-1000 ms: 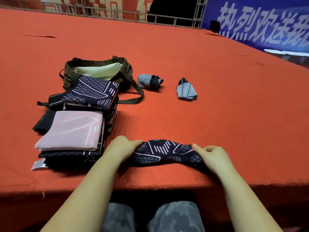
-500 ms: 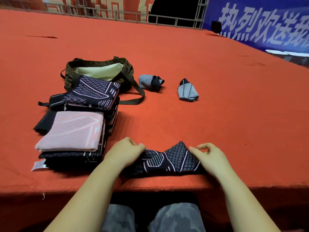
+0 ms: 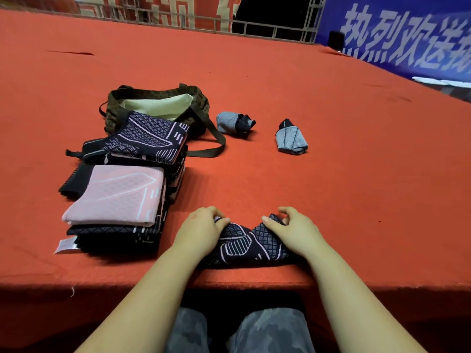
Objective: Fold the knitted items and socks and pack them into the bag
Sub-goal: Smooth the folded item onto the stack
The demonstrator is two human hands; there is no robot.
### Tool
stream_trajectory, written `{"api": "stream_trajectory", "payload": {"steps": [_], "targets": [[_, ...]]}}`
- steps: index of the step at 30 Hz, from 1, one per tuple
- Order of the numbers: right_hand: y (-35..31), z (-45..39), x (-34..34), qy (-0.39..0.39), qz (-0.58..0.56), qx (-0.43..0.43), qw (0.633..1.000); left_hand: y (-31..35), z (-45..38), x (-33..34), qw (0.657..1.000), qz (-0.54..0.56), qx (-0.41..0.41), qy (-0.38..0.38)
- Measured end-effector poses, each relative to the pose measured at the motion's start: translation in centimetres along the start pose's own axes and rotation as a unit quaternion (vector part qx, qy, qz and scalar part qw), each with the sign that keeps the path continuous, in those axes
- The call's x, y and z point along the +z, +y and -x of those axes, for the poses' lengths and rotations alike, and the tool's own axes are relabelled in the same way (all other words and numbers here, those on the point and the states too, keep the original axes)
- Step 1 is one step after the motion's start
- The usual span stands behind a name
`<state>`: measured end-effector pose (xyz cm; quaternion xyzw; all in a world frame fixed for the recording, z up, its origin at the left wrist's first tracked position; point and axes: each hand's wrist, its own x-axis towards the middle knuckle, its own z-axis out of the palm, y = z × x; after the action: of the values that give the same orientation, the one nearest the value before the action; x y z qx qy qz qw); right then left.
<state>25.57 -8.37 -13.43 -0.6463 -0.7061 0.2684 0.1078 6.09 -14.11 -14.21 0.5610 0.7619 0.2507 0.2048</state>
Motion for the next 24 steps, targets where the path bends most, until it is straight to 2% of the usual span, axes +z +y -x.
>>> {"api": "stream_trajectory", "payload": {"steps": [2,5,9,13,15,17,19,20,21,24], "targets": [[0.3,-0.4,0.2,0.002,-0.020,-0.020,1.000,-0.1,0.2,-0.2,0.999,-0.028,-0.004,0.017],[0.5,-0.1,-0.2,0.012,-0.147,-0.063,0.987,-0.2,0.4,-0.5,0.997,-0.066,-0.020,0.036],[1.1,0.7,-2.0,0.114,-0.267,-0.108,0.951,0.0,0.6,-1.0,0.992,-0.100,-0.041,0.070],[2.2,2.1,-4.1,0.233,-0.276,-0.136,0.923,0.5,1.0,-1.9,0.990,-0.085,-0.076,0.087],[2.3,3.1,-5.2,0.271,-0.309,-0.150,0.899,0.5,0.8,-2.4,0.990,0.002,-0.114,0.083],[2.4,3.9,-6.2,0.268,-0.330,-0.165,0.890,0.1,0.0,-2.5,0.962,0.192,-0.181,0.074],[2.7,4.4,-6.9,0.240,-0.328,-0.178,0.896,0.2,-0.3,-2.8,0.877,0.417,-0.230,0.056],[2.9,4.6,-7.2,0.224,-0.325,-0.182,0.901,0.2,-0.5,-2.7,0.844,0.480,-0.230,0.062],[3.2,4.7,-7.4,0.211,-0.317,-0.185,0.906,0.5,-0.6,-2.9,0.846,0.488,-0.200,0.074],[4.1,4.9,-7.6,0.201,-0.269,-0.193,0.922,1.9,-0.3,-3.6,0.906,0.397,-0.093,0.112]]}}
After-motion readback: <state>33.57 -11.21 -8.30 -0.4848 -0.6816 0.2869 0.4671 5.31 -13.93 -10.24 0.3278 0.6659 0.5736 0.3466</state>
